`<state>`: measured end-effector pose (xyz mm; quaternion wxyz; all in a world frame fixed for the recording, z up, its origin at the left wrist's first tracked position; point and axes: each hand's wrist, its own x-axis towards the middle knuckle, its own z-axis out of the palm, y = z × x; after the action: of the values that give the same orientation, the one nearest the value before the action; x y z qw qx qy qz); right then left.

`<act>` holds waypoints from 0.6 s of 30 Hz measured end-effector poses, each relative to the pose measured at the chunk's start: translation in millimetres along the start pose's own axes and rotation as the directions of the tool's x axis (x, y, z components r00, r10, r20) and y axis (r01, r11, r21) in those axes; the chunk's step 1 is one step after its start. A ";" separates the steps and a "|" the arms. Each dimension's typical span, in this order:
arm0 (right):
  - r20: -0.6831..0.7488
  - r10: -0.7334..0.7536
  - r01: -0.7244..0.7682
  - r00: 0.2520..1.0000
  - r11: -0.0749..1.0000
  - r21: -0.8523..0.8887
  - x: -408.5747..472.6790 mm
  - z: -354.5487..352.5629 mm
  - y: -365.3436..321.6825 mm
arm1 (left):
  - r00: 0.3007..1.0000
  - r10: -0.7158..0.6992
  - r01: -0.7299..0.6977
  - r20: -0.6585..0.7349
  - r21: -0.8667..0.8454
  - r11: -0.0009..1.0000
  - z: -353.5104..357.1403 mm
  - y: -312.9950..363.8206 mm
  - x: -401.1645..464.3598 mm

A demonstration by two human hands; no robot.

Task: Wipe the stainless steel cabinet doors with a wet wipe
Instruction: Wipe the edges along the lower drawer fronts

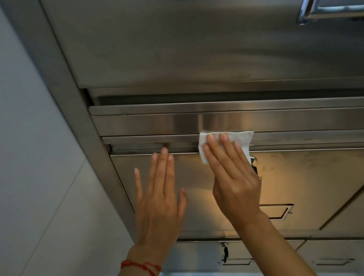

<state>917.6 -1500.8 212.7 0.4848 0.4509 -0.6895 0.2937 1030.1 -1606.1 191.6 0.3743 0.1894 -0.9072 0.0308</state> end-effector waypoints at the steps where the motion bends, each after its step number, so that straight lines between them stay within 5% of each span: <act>1: 0.004 -0.001 0.001 1.000 1.000 -0.003 0.9 1.8 -3.8 | 1.000 -0.012 0.012 -0.008 -0.004 1.000 -0.2 -1.9 -0.5; 18: 0.023 -0.080 0.078 0.996 0.993 0.088 20.7 36.1 -60.0 | 1.000 -0.017 0.018 -0.015 0.080 0.997 -3.0 -33.7 -7.2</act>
<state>954.9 -1563.4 217.2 0.4669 0.5026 -0.6638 0.2981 1049.1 -1634.4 186.0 0.3733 0.2118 -0.9008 0.0653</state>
